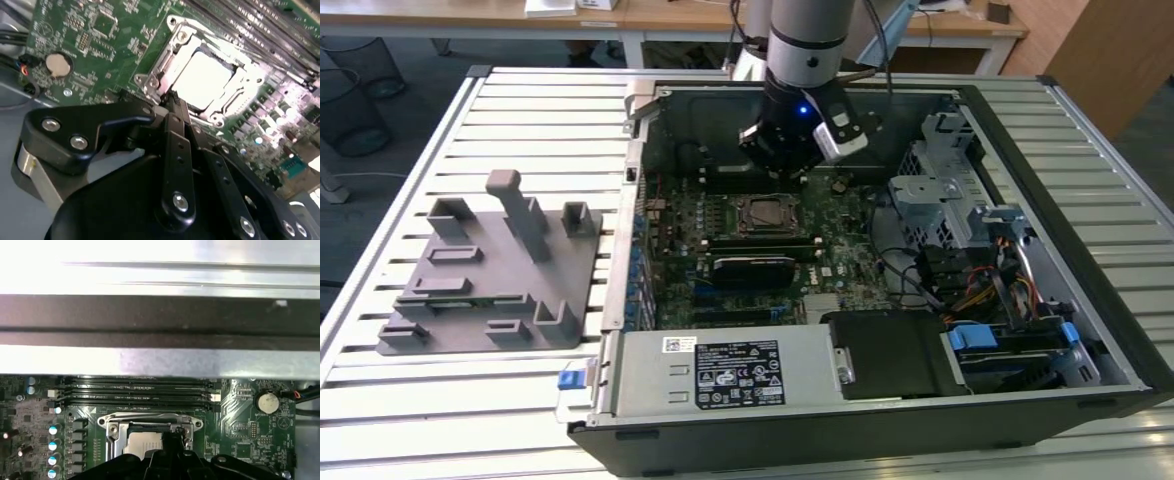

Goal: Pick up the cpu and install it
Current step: 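Install the second cpu locking lever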

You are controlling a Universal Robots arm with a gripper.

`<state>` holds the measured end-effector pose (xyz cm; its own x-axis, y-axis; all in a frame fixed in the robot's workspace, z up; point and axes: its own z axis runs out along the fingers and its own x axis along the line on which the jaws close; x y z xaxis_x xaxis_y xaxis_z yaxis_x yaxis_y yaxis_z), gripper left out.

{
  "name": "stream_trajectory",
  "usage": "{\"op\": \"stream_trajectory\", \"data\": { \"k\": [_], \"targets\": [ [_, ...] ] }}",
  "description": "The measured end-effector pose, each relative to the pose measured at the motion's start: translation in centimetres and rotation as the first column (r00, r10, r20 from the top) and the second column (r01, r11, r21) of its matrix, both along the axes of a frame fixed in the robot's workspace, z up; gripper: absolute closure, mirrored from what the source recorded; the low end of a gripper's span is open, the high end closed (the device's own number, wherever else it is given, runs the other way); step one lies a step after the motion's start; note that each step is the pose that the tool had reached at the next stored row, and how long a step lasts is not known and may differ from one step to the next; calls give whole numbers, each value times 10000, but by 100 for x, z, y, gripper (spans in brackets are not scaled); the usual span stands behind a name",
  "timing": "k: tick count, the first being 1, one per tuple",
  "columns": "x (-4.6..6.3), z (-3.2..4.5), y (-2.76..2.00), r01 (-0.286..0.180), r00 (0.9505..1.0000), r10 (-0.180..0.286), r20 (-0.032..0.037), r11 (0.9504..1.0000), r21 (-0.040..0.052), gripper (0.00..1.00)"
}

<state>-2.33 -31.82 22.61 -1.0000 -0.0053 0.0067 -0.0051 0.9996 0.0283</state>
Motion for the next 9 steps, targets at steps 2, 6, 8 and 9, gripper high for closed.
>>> {"op": "stream_trajectory", "data": {
  "k": [2, 6, 8, 9],
  "targets": [
    [0, 1, -18, 0, 10000, 0, -1, 10000, -1, 89],
    [0, -1, -91, 0, 10000, 0, -1, 10000, -1, 89],
    [0, -3, -130, 0, 10000, 0, -1, 10000, -2, 89],
    [0, -4, -145, 0, 10000, 0, -1, 10000, -2, 89]
  ]
}}
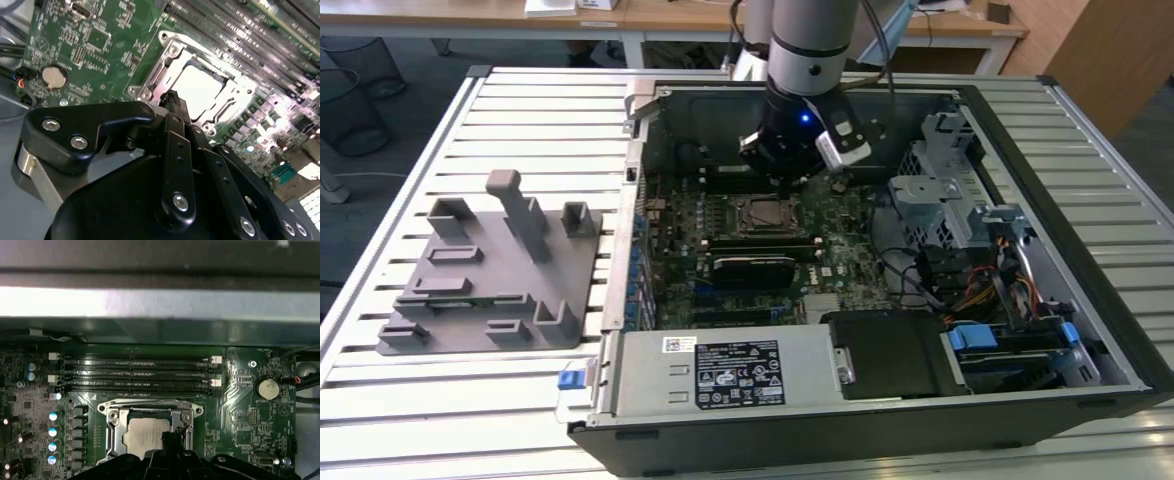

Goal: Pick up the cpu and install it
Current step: 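Install the second cpu locking lever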

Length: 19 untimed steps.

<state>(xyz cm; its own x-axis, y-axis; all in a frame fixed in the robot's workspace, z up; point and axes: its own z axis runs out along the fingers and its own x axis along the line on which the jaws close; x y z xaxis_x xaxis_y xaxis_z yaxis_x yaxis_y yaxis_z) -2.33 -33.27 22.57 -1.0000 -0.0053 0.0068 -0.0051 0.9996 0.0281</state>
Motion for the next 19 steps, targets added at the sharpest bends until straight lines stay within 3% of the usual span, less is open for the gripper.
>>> {"op": "stream_trajectory", "data": {
  "k": [5, 7, 12, 16, 19],
  "targets": [
    [-1, -2, -69, 0, 10000, 0, 0, 10000, 1, 89],
    [-10, 4, -73, -4, 10000, 4, 0, 10000, 57, 89],
    [-13, 125, -75, -6, 10000, 6, -18, 9999, 101, 89],
    [-20, 142, -101, -5, 10000, 6, -85, 9999, 142, 89],
    [-26, 142, -115, -4, 9997, 9, -225, 9998, 214, 89]
  ]
}}
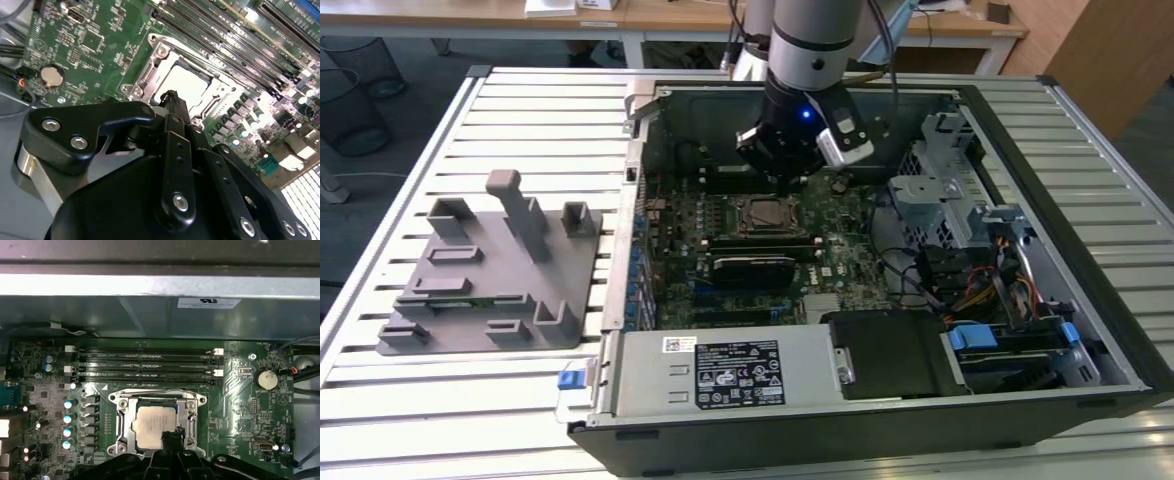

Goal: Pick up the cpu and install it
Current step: 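Install the second cpu locking lever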

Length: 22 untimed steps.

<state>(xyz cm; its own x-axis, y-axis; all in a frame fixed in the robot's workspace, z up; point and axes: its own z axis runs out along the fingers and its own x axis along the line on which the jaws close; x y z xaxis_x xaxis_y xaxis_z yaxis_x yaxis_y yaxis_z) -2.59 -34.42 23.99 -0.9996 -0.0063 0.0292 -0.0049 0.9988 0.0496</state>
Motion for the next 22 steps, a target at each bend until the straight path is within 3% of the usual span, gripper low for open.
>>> {"op": "stream_trajectory", "data": {
  "k": [3, 12, 16, 22],
  "targets": [
    [-5, 0, -51, 1, 10000, -1, -35, 10000, 15, 89],
    [-8, -8, -295, 0, 10000, 0, -51, 10000, 16, 89],
    [-9, -14, -321, -2, 9998, 2, -206, 10000, 32, 89],
    [-70, -32, -380, -66, 9998, 68, -207, 10000, 62, 89]
  ]
}}
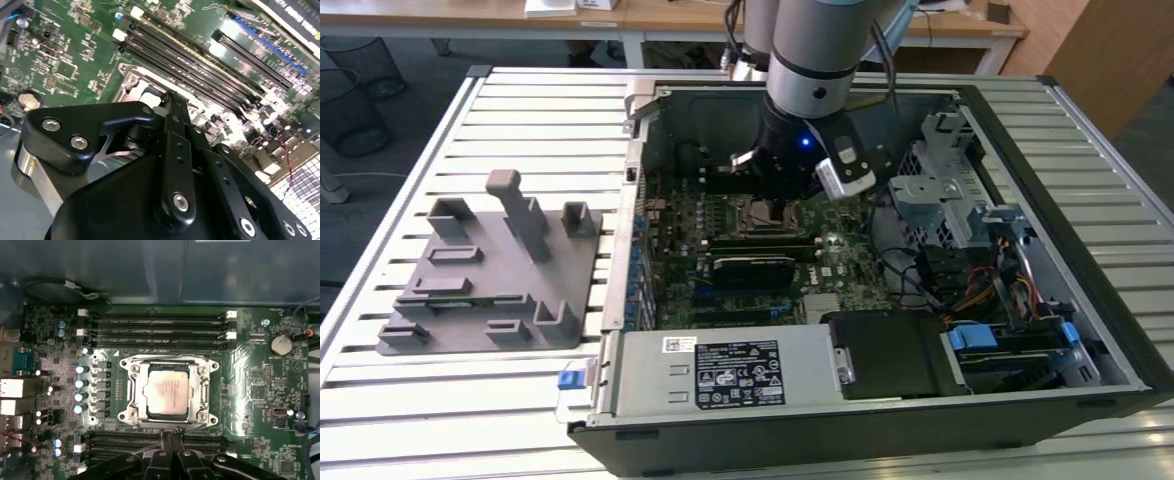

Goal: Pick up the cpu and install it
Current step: 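Install the second cpu locking lever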

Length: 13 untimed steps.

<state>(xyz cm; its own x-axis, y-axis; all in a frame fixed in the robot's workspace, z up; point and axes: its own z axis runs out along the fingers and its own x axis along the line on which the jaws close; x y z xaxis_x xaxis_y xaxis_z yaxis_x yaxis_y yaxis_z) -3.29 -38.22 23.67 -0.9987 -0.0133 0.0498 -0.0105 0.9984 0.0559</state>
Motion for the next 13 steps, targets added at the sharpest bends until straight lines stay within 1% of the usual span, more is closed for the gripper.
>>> {"op": "stream_trajectory", "data": {
  "k": [3, 8, 11, 13],
  "targets": [
    [-60, -3, -14, -19, 10000, 19, 0, 10000, 9, 89],
    [-190, -14, -20, -45, 10000, 45, 1, 10000, 11, 89],
    [-213, -52, -21, -63, 10000, 63, -1, 10000, 28, 89],
    [-217, -80, -24, -71, 10000, 71, 0, 9999, 77, 89]
  ]
}}
